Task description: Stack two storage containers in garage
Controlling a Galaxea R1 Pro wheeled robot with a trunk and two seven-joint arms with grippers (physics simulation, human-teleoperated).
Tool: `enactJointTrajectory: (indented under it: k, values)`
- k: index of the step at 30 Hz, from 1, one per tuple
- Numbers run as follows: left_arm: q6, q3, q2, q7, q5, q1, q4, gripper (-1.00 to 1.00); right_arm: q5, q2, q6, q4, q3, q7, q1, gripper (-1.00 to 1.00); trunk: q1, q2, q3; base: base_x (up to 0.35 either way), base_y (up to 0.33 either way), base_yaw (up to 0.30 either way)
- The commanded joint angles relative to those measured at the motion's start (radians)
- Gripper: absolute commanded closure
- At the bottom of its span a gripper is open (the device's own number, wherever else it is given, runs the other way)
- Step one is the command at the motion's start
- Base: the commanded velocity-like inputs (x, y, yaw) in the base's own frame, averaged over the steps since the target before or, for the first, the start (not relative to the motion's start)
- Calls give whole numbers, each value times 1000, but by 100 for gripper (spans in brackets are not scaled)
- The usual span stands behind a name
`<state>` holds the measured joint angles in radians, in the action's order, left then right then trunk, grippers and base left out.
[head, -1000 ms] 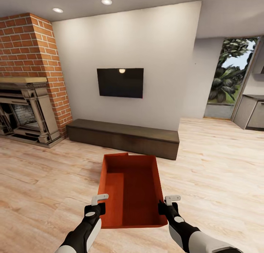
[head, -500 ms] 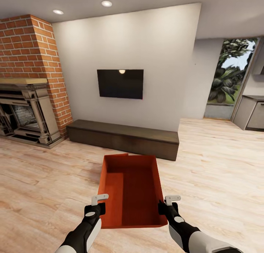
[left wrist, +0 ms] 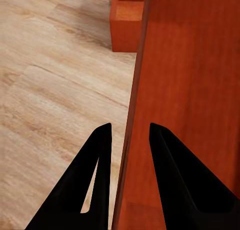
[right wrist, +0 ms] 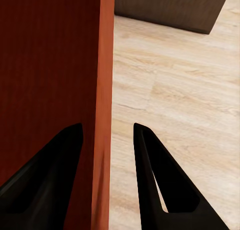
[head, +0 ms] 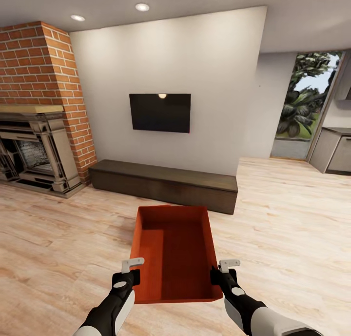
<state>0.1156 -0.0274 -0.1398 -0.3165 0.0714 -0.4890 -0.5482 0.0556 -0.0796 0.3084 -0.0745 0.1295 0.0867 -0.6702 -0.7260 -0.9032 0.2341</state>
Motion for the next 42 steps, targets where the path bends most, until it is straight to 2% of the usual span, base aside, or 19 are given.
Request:
enactJointTrajectory:
  k: [1, 11, 32, 42]
  values:
    - [4, 3, 0, -4, 5, -1, -6, 100, 3, 0, 2, 2, 2, 4, 0, 100, 4, 6, -2, 0, 0, 0]
    - [3, 3, -1, -4, 5, -2, -7, 100, 2, 0, 3, 2, 2, 4, 0, 100, 4, 6, -3, 0, 0, 0]
    - [3, 4, 0, -4, 5, -2, -19, 100, 3, 0, 3, 2, 2, 4, 0, 100, 4, 6, -27, 0, 0, 0]
    - [3, 4, 1, -4, 5, -2, -21, 100, 1, 0, 3, 2, 2, 3, 0, 100, 4, 6, -27, 0, 0, 254]
